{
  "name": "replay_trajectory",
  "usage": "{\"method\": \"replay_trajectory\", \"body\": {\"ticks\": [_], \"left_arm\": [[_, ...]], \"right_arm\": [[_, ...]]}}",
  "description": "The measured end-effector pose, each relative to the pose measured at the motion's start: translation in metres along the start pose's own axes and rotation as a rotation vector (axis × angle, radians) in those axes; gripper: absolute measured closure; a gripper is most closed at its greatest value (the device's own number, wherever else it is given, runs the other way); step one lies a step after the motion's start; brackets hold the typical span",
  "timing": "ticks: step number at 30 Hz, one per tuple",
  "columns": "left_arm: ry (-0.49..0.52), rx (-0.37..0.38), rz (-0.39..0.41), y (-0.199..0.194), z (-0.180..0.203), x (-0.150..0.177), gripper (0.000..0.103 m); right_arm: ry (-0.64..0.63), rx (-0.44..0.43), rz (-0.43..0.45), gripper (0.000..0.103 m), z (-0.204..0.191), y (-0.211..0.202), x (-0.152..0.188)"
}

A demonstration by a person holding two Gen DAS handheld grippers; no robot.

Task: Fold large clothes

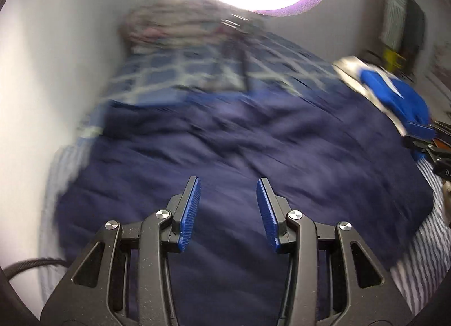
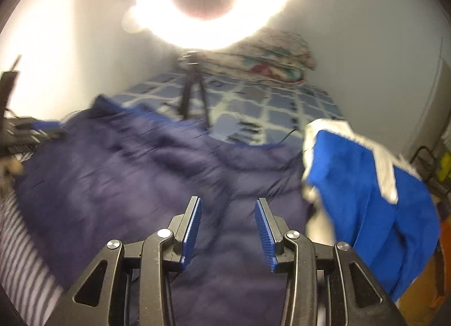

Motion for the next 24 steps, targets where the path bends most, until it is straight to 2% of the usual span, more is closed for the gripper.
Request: {"method": "replay_trajectory", "body": {"ticks": [3,5,6,9,12,14,18,21,24], "left_arm": [[0.086,-0.048,-0.044,0.023,0.029,0.03,0.059],[0.148,-0.123,-0.075,0.05,0.034,0.049,0.059],[0.156,-0.143,-0.084,0.06,0.033,0.057,0.059],[0.148,-0.15,-0.04,0.059,0.033,0.063,0.059],[0.1,-0.177,-0.029,0.04,0.031,0.057,0.059],[0.041,-0.147,0.015,0.014,0.029,0.055,0.059],[0.009,-0.082,0.033,-0.028,0.035,0.065,0.059],[0.003,-0.04,0.022,-0.039,0.046,0.08,0.059],[0.007,-0.021,-0.005,-0.029,0.057,0.099,0.059]], "right_arm": [[0.05,-0.069,-0.002,0.063,-0.025,-0.011,0.026],[0.063,-0.086,-0.036,0.063,-0.038,-0.009,0.042],[0.068,-0.087,-0.065,0.063,-0.046,-0.002,0.053],[0.031,-0.085,-0.149,0.063,-0.067,0.015,0.08],[0.034,-0.071,-0.168,0.063,-0.069,0.011,0.092],[0.145,-0.1,-0.129,0.058,-0.058,-0.007,0.093],[0.323,-0.068,-0.076,0.031,-0.032,-0.043,0.106],[0.47,-0.058,-0.068,0.026,-0.014,-0.054,0.121],[0.628,-0.027,-0.096,0.026,-0.003,-0.056,0.146]]}}
Point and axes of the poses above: each gripper's, at about its wrist camera, not at the fingertips, and y roughly the way its jaws point, z to its right, x to its underside, the point moved 6 cm from there along y, roughly the way its jaws point, and after that the axes turned 13 degrees about -y, right-handed, at the moved point
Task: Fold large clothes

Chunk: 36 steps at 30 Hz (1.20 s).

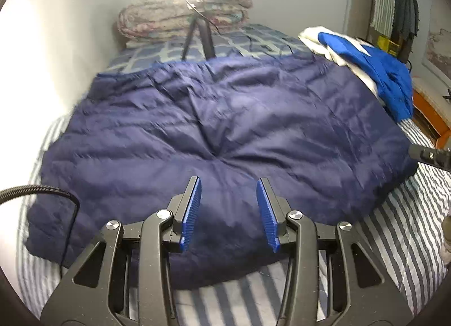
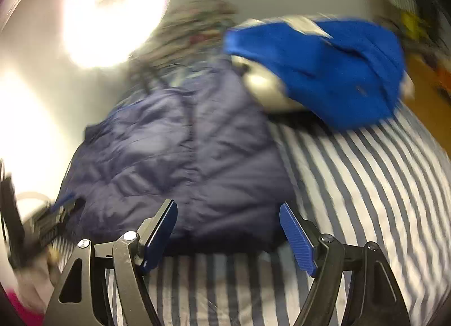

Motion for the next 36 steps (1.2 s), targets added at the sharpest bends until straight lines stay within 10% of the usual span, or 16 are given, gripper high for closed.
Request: {"method": "replay_trajectory", "body": {"ticks": [11,13,15,18,26,36], "left_arm": [[-0.076,0.071,-0.022,-0.006,-0.018,0.003,0.059],[-0.078,0.055,0.018,-0.023,-0.032,0.002,0.059],[-0.088,0.048,0.031,-0.035,-0.045,0.006,0.06],[-0.151,0.108,0.019,-0.057,-0.064,0.02,0.059],[-0.209,0.16,0.089,-0.124,-0.099,0.057,0.059],[-0.298,0.21,0.105,-0.156,-0.116,0.096,0.059]], "right_arm": [[0.341,-0.012,-0.007,0.021,0.037,0.032,0.013],[0.318,-0.018,-0.004,0.025,0.03,0.036,0.003],[0.266,0.009,-0.02,0.061,0.021,0.039,-0.005],[0.174,0.048,-0.031,0.084,0.005,0.034,-0.017],[-0.054,0.154,0.064,0.091,-0.045,0.003,-0.056],[-0.272,0.08,0.207,0.099,-0.161,-0.035,-0.099]]}}
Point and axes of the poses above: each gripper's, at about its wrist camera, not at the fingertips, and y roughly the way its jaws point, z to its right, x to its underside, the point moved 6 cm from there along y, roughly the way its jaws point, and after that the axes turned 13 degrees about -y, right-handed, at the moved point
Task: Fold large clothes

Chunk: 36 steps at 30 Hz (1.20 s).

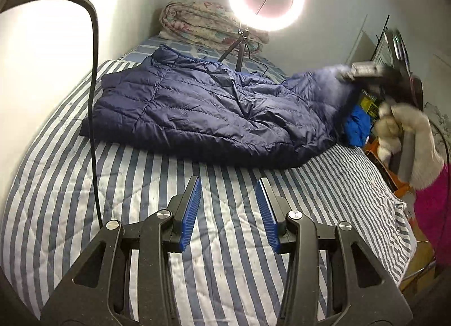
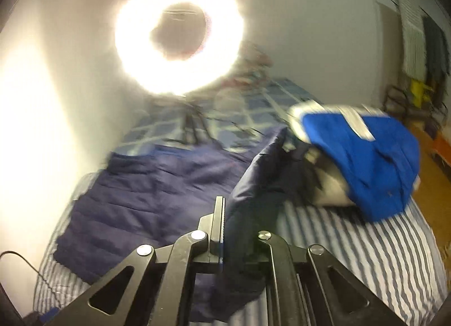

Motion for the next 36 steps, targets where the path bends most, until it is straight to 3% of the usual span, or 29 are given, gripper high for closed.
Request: {"method": "replay_trajectory", "body": {"ticks": [6,11,14,19,21,24,31,33,34,36], "left_arm": [[-0.025,-0.016,0.004,-0.009,-0.015,0.007,0.059],[-0.059,-0.039,0.011,-0.018,-0.035,0.011,0.059],[-0.075,-0.049,0.019,-0.025,-0.044,0.012,0.059],[-0.076,-0.087,0.035,-0.035,-0.058,0.015,0.059],[-0.079,-0.099,0.033,-0.037,-0.064,0.018,0.059],[-0.095,-0.111,0.031,-0.039,-0.07,0.021,0.059],[-0.106,-0.114,0.024,-0.035,-0.07,0.02,0.059],[-0.098,-0.112,0.022,-0.036,-0.067,0.021,0.059],[-0.095,-0.112,0.023,-0.034,-0.065,0.019,0.059],[-0.083,-0.117,0.026,-0.034,-0.062,0.017,0.059]], "right_arm": [[-0.16,-0.114,0.067,0.1,-0.096,-0.003,-0.035],[-0.281,-0.216,0.08,0.1,-0.185,0.009,-0.042],[-0.334,-0.319,0.056,0.1,-0.244,0.025,-0.032],[-0.438,-0.461,-0.055,0.1,-0.329,0.066,0.016],[-0.473,-0.517,-0.11,0.1,-0.351,0.081,0.038],[-0.525,-0.52,-0.139,0.1,-0.367,0.094,0.06],[-0.464,-0.588,-0.175,0.1,-0.372,0.119,0.047],[-0.434,-0.649,-0.192,0.084,-0.377,0.121,0.039],[-0.408,-0.704,-0.192,0.069,-0.375,0.118,0.034],[-0.374,-0.768,-0.152,0.056,-0.37,0.1,0.025]]}}
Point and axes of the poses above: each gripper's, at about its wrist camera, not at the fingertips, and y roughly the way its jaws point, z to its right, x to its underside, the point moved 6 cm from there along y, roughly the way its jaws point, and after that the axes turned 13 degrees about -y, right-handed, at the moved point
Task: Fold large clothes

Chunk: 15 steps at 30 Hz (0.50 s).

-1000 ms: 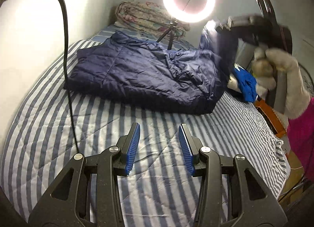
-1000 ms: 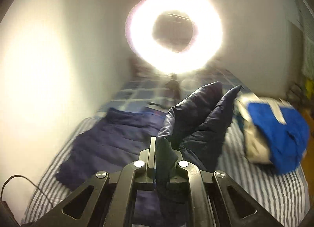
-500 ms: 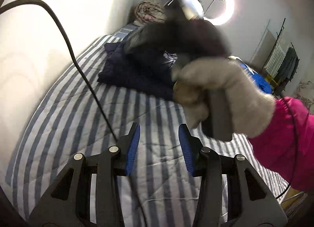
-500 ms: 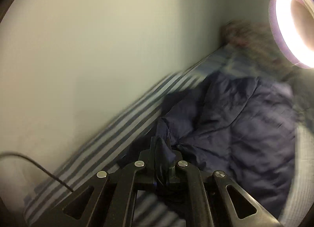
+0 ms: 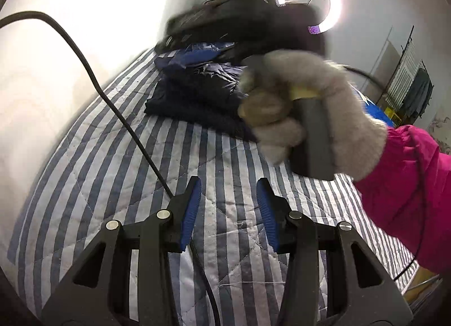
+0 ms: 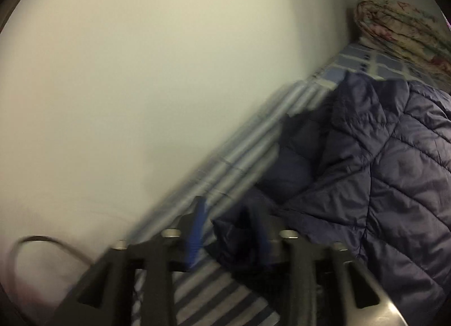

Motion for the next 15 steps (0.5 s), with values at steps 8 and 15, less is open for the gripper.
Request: {"method": "replay_trajectory", "body": {"ticks": [8,15], "left_arm": [[0.036,-0.033,0.088,0.002,0.011,-0.048,0.059],[0.11,-0.107,0.16,0.053,0.042,-0.121,0.059]], "right_arm": [[0.068,0.164,0.085,0.053,0.056,-0.095,0.034],[0.194,0.368,-0.002,0.046,0.135,-0.126,0.104]]}}
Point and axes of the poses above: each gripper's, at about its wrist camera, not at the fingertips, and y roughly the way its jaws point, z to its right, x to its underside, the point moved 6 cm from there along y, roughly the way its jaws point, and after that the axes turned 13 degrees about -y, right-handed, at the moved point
